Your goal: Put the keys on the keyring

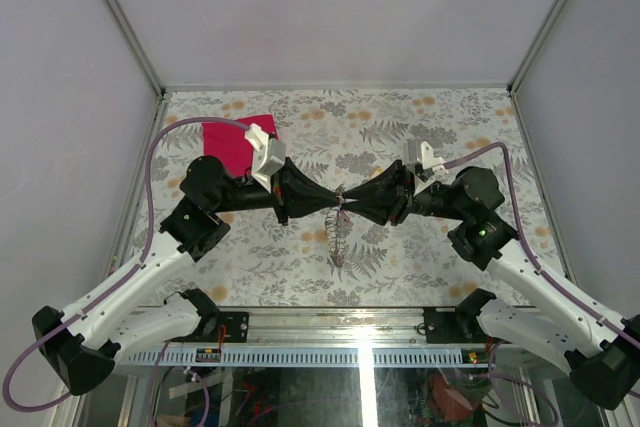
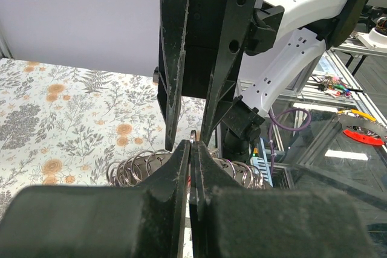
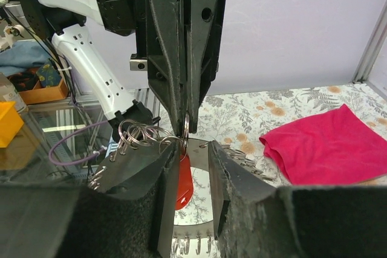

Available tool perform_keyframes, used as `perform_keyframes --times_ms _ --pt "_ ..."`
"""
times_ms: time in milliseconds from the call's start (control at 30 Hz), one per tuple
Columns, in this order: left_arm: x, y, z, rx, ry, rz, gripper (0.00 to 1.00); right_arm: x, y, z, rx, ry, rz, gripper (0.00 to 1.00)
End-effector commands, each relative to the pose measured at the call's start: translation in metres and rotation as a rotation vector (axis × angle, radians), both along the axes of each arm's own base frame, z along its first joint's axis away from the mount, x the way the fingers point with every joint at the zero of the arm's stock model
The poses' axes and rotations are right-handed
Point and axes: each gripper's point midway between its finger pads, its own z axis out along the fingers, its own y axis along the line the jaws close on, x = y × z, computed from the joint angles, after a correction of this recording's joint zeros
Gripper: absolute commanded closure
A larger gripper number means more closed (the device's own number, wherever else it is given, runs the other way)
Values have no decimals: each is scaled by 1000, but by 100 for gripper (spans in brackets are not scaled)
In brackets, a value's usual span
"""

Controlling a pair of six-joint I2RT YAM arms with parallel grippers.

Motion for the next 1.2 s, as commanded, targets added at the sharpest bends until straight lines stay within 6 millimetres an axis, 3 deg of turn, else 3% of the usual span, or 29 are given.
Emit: perform_keyframes --times_ms 0,233,500,700,933,1167 --pt "-5 4 38 -87 -107 -11 100 -7 2 18 43 -47 40 70" --pt "-5 4 39 -88 -106 -11 100 -10 5 18 30 -30 77 77" --pt "-5 4 39 -89 -107 -8 100 -12 5 25 27 -33 87 100" --pt "-4 5 38 -88 -105 7 99 -4 0 24 -75 -49 21 100" --pt "0 8 37 -84 -107 44 76 3 -11 10 -283 -29 -30 100" --pt "7 9 30 -62 -91 85 71 9 -26 -10 -540 74 -56 100"
